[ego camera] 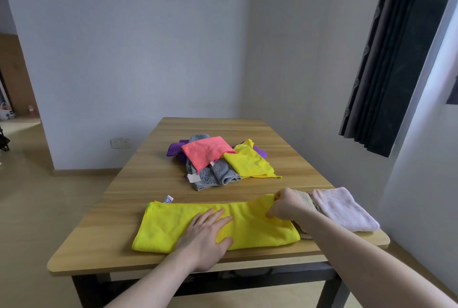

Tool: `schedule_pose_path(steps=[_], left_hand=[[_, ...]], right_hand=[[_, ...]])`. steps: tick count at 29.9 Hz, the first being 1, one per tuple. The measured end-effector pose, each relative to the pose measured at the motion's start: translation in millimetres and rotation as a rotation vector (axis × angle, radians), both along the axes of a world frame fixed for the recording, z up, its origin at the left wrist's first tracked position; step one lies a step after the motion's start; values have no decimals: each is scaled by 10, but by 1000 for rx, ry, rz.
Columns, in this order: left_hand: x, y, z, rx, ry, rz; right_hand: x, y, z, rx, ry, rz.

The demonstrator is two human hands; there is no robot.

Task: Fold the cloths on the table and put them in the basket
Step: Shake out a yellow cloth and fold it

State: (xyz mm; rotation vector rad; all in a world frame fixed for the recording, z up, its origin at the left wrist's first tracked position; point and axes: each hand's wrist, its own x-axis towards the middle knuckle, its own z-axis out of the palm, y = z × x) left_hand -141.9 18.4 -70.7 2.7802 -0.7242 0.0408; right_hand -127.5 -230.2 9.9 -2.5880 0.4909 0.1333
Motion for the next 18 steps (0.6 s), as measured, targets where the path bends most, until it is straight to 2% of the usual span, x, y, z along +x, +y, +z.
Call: schedule_pose_path(steps=[9, 14, 18], left_hand=[[-8, -6, 25, 11, -9, -16], [16, -52, 72, 46, 29, -54], [36, -188, 124, 54, 48, -77]], right_hand=[[15, -319, 138, 662, -99, -152], [-38, -347, 195, 857, -113, -166], [-48, -348, 268, 903, -246, -185]])
